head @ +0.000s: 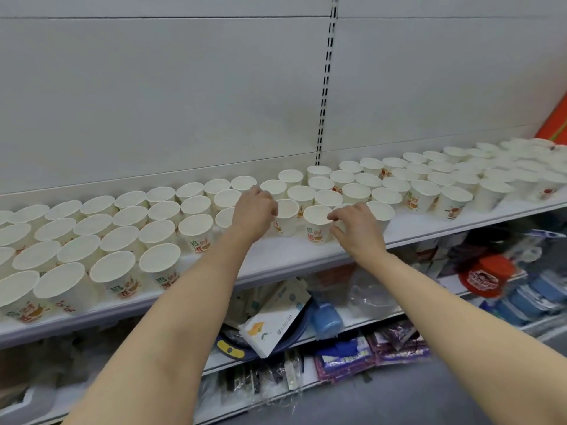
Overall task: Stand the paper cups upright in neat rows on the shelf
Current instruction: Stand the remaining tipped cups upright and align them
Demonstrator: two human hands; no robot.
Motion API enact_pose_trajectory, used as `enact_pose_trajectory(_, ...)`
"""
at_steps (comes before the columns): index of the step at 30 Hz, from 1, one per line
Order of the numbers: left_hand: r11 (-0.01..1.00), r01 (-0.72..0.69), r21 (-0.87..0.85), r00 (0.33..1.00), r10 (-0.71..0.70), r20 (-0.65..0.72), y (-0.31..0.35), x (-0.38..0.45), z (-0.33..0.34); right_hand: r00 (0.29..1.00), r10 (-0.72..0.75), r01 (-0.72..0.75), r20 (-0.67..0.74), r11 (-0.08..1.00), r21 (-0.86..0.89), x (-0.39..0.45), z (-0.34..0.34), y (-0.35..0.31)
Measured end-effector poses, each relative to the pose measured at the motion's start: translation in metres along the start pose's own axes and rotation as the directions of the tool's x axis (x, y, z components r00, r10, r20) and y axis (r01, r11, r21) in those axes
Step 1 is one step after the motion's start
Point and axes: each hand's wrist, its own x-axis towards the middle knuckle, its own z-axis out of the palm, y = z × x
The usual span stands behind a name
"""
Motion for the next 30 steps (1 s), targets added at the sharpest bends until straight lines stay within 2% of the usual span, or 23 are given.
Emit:
enact_pose_trajectory(7, 0.972, 0.081, -0.22, 0.995, -0.092, -0.041, 0.008, -0.029, -0.037, 0.985, -0.171, 0.17, 0.027, 0.985, 0.029, 0.018, 0.012, 0.011)
enact_pose_trajectory(11, 0.888, 0.231, -0.397, 0.969, -0.246, 0.015, -0.001, -0.07, -0.065, 0.972, -0.226, 0.224, 0.068, 0.974, 0.036, 0.023, 0.013, 0.009)
enact_pose_trajectory(15, 0.846, 0.346, -0.405, 0.931, -0.361, 0.042, -0.021, -0.114, -0.084, 0.971, -0.235, 0.221, 0.035, 0.946, 0.236, 0.016, 0.012, -0.011)
enact_pose_trajectory(20, 0.837, 0.429, -0.34, 0.902, -0.416, 0.115, -0.047, -0.145, -0.093, 0.972, -0.224, 0.168, 0.071, 0.874, 0.456, 0.005, 0.015, -0.057)
enact_pose_trajectory(26, 0.862, 0.452, -0.23, 0.892, -0.434, 0.127, -0.058, -0.153, -0.08, 0.968, -0.234, 0.159, 0.092, 0.853, 0.497, -0.002, 0.023, -0.1)
enact_pose_trajectory(30, 0.903, 0.422, -0.085, 0.906, -0.417, 0.066, -0.058, -0.152, -0.072, 0.967, -0.228, 0.156, 0.112, 0.88, 0.449, -0.002, 0.033, -0.112)
